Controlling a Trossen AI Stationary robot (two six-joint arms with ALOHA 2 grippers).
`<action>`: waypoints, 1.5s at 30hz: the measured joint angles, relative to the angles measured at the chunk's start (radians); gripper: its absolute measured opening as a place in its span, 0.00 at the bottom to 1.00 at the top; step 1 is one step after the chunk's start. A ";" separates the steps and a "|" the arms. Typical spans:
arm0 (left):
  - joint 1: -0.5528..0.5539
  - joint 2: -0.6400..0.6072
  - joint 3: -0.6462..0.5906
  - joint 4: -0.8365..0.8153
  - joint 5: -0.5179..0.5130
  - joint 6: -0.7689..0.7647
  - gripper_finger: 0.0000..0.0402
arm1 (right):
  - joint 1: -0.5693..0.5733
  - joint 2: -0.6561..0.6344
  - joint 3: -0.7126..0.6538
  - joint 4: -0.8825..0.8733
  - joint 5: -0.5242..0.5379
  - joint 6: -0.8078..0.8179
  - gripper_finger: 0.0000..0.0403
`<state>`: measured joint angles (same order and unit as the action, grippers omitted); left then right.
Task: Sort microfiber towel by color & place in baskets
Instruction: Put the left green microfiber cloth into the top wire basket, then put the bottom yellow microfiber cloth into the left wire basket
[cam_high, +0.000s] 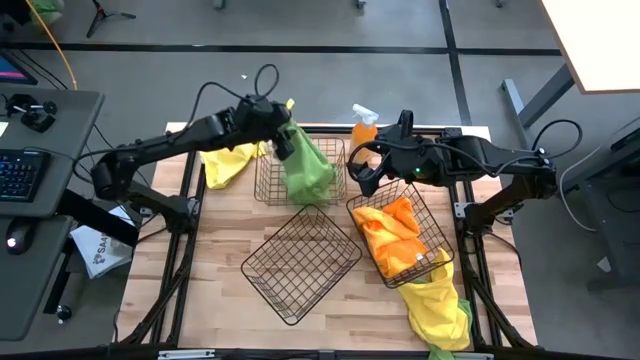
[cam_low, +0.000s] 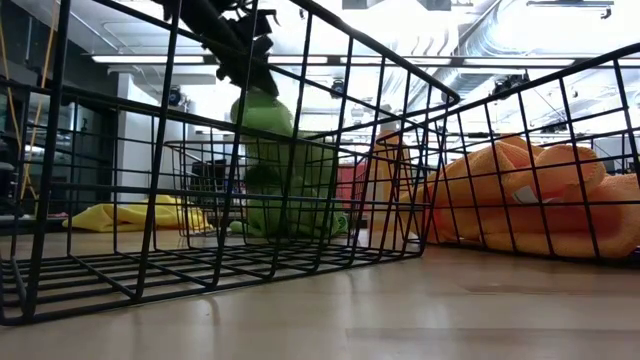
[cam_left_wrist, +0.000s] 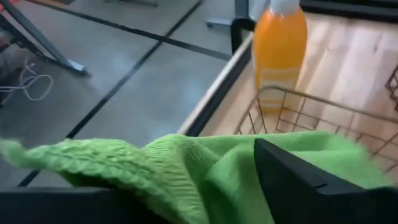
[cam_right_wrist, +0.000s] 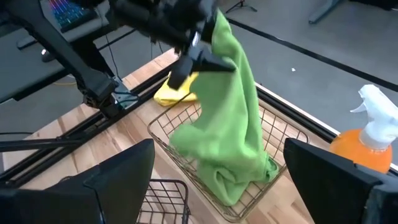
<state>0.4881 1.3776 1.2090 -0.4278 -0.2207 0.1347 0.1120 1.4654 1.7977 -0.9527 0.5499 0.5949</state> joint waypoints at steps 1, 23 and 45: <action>0.004 -0.004 0.009 -0.005 0.000 0.000 0.52 | 0.000 0.000 0.000 -0.007 0.000 0.000 0.88; -0.322 -0.007 -0.147 0.049 0.003 -0.440 0.60 | 0.000 -0.043 0.000 -0.362 -0.007 -0.072 0.88; -0.074 0.537 0.753 -1.134 0.337 -0.286 0.60 | -0.027 -0.048 0.000 -0.579 0.003 -0.117 0.88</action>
<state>0.4138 1.9147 1.9622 -1.5622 0.1160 -0.1513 0.0852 1.4174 1.7977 -1.5319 0.5532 0.4777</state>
